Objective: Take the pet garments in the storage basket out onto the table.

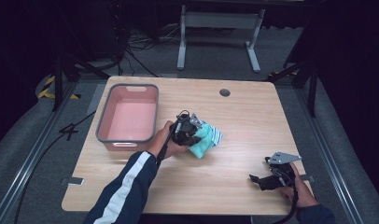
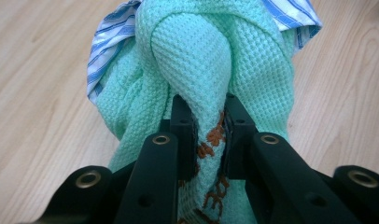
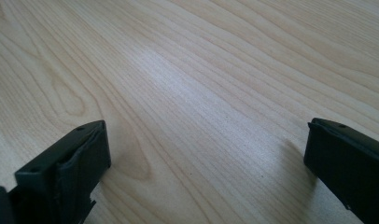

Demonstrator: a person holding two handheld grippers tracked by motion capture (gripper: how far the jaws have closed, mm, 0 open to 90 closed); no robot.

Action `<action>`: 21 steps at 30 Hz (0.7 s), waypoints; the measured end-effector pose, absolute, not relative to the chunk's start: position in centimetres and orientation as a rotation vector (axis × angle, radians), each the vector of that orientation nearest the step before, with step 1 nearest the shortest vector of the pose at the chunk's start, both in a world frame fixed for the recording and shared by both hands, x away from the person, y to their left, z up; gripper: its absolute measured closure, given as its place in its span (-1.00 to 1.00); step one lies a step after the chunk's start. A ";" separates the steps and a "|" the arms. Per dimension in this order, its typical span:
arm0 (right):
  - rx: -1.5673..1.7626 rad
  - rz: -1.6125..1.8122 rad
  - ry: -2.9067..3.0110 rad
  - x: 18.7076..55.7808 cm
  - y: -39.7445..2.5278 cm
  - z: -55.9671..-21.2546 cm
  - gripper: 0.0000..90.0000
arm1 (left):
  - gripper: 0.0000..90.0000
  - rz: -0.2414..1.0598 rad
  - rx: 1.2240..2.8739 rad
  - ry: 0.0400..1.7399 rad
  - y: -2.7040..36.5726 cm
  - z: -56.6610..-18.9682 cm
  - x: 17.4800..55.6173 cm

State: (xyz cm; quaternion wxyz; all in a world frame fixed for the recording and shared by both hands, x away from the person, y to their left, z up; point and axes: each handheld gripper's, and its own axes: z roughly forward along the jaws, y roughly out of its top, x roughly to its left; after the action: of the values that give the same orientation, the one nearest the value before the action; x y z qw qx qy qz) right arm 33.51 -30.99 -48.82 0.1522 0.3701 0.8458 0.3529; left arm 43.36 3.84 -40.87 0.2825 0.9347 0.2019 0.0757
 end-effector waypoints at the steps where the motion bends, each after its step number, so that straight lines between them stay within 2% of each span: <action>1: 1.062 1.012 2.427 33.5 -31.0 -48.8 -0.99 | 0.73 0.203 2.507 0.546 3.6 -41.2 43.4; 21: 1.062 1.013 2.427 33.5 -31.0 -48.8 -0.99 | 0.69 0.135 2.558 0.521 1.7 -44.9 42.9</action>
State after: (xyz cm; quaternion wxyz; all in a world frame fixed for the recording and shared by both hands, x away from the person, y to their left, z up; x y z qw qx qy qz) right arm 33.51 -30.99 -48.82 0.1523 0.3701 0.8458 0.3529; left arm 42.93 1.73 -44.87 0.2608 0.9447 0.1924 0.0498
